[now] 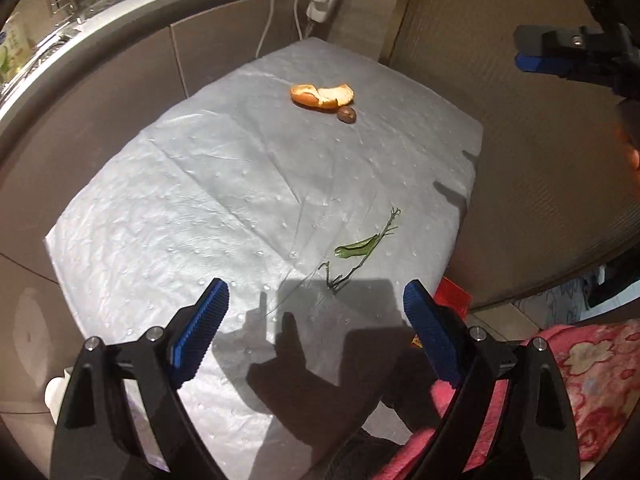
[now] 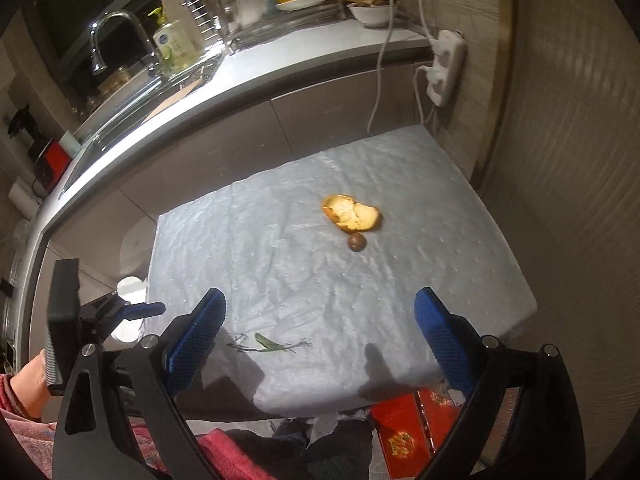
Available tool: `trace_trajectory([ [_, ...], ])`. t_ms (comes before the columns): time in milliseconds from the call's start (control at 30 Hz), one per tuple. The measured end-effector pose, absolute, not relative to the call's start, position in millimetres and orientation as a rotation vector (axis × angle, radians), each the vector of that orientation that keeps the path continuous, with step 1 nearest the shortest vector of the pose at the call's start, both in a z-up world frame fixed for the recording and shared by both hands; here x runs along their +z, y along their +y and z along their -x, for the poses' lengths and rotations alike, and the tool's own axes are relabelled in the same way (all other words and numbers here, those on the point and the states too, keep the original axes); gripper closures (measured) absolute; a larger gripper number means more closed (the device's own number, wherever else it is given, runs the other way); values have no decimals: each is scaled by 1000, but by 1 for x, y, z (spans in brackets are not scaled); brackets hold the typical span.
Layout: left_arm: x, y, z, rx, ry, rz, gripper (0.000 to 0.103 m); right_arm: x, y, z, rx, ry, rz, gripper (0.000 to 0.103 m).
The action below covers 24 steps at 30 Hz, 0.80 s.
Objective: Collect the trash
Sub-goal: 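Move both tools back over the white pad toward the stem and peel, then close the left tool on the thin green stem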
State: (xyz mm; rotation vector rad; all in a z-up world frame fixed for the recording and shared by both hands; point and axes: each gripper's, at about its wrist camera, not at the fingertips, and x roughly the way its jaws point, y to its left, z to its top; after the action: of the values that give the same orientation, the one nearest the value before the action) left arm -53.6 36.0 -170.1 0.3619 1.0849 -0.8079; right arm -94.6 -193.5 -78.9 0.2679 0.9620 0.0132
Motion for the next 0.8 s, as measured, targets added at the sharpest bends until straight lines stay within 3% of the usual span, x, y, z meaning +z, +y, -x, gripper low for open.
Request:
trace_trajectory([
  [267, -206, -11, 53, -919, 1092, -512, 19, -84, -236, 128, -73, 956, -334, 8],
  [367, -216, -25, 50, -952, 1098, -565, 28, -84, -245, 137, -106, 954, -345, 8],
  [533, -229, -44, 48, -1000, 1102, -651, 29, -86, -254, 150, -148, 953, -368, 8],
  [800, -232, -47, 42, -1006, 1083, -698, 50, -96, -256, 163, -188, 965, -413, 8],
])
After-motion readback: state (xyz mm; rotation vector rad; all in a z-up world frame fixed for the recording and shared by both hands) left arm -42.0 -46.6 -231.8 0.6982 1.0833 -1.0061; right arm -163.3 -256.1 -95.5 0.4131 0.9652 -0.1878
